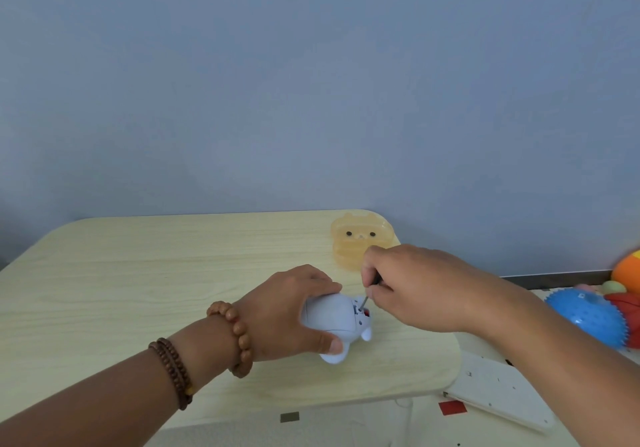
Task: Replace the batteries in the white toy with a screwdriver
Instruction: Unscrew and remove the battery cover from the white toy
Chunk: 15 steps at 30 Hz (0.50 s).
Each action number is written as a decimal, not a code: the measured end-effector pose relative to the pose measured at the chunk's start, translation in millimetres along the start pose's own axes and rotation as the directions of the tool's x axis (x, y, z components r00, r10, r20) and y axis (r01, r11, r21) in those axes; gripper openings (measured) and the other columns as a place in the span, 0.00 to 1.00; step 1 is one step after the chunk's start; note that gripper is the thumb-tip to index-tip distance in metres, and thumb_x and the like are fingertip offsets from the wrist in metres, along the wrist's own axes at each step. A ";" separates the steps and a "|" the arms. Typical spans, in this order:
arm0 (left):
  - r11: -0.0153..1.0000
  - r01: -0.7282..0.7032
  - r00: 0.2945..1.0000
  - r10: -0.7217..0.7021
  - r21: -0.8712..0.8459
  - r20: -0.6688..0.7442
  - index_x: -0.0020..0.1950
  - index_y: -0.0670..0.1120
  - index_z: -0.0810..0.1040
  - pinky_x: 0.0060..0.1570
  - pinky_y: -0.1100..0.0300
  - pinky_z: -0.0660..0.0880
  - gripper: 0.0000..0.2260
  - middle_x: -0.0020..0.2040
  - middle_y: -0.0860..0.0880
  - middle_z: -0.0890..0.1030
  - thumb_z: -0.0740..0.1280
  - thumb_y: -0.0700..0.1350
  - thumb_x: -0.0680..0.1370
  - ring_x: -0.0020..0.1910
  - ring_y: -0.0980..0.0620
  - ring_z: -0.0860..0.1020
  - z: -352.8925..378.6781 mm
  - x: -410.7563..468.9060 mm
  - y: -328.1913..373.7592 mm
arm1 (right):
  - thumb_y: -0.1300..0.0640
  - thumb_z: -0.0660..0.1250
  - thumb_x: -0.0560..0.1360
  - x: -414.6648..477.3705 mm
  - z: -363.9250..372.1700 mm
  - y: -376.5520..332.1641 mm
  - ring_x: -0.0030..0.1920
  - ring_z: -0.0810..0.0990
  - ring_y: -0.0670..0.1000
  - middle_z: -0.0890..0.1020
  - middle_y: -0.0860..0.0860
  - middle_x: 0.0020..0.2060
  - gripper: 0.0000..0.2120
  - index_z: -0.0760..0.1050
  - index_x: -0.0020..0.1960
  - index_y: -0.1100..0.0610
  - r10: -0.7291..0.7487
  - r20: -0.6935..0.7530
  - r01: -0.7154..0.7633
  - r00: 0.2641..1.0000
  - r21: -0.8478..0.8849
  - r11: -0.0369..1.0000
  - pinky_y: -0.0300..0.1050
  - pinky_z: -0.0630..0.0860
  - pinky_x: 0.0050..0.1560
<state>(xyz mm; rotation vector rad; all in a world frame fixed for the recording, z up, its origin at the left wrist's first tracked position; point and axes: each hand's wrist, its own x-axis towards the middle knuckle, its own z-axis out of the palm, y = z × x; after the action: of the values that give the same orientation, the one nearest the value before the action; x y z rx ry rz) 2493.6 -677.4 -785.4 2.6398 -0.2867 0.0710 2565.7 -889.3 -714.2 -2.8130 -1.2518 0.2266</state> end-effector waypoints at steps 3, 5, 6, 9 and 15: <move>1.000 0.005 1.000 -0.005 -0.010 -0.003 0.73 0.54 0.71 0.64 0.59 0.72 0.35 0.67 0.60 0.71 0.75 0.63 0.69 0.64 0.59 0.72 0.1 0.4 0.7 | 0.49 0.58 0.82 0.2 -3.2 -0.7 0.46 0.78 0.47 0.79 0.41 0.46 0.04 0.71 0.52 0.45 0.000 0.019 0.000 1.000 -0.003 1.000 0.45 0.75 0.43; 1.000 0.001 1.000 -0.001 -0.009 -0.001 0.74 0.54 0.71 0.63 0.59 0.72 0.35 0.68 0.59 0.71 0.76 0.62 0.69 0.64 0.59 0.72 0.6 0.4 1.7 | 0.48 0.58 0.83 -0.8 -4.6 -2.0 0.45 0.79 0.49 0.79 0.43 0.45 0.06 0.72 0.51 0.47 0.005 0.027 -0.004 1.000 -0.032 0.999 0.46 0.74 0.43; 1.000 -0.002 1.000 0.002 -0.006 0.001 0.74 0.54 0.71 0.63 0.60 0.72 0.35 0.68 0.59 0.71 0.76 0.62 0.69 0.64 0.59 0.72 0.6 0.3 2.1 | 0.46 0.58 0.83 -0.3 -4.7 -3.1 0.44 0.79 0.50 0.79 0.44 0.43 0.10 0.73 0.49 0.49 0.005 0.013 -0.004 1.000 -0.071 0.997 0.47 0.74 0.41; 1.000 -0.005 1.000 0.005 0.002 0.001 0.74 0.54 0.70 0.63 0.61 0.72 0.35 0.68 0.59 0.71 0.76 0.62 0.70 0.64 0.59 0.72 0.2 0.2 2.7 | 0.40 0.55 0.83 2.5 -3.4 -7.4 0.35 0.73 0.51 0.74 0.48 0.35 0.22 0.72 0.42 0.56 0.004 -0.041 -0.013 0.999 -0.232 0.973 0.47 0.67 0.34; 1.000 0.001 1.000 -0.001 -0.012 -0.003 0.74 0.55 0.70 0.63 0.61 0.72 0.35 0.68 0.60 0.71 0.75 0.62 0.70 0.64 0.60 0.72 0.9 -1.8 2.2 | 0.35 0.60 0.79 -2.9 -4.6 -5.6 0.44 0.77 0.49 0.76 0.42 0.42 0.17 0.74 0.55 0.47 0.021 0.004 -0.021 1.000 -0.105 0.994 0.47 0.74 0.44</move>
<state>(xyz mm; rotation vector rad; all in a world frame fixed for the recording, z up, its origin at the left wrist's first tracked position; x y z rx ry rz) 2491.4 -679.4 -785.3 2.6273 -0.2844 0.0723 2560.4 -887.7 -708.7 -2.9163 -1.2723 0.1747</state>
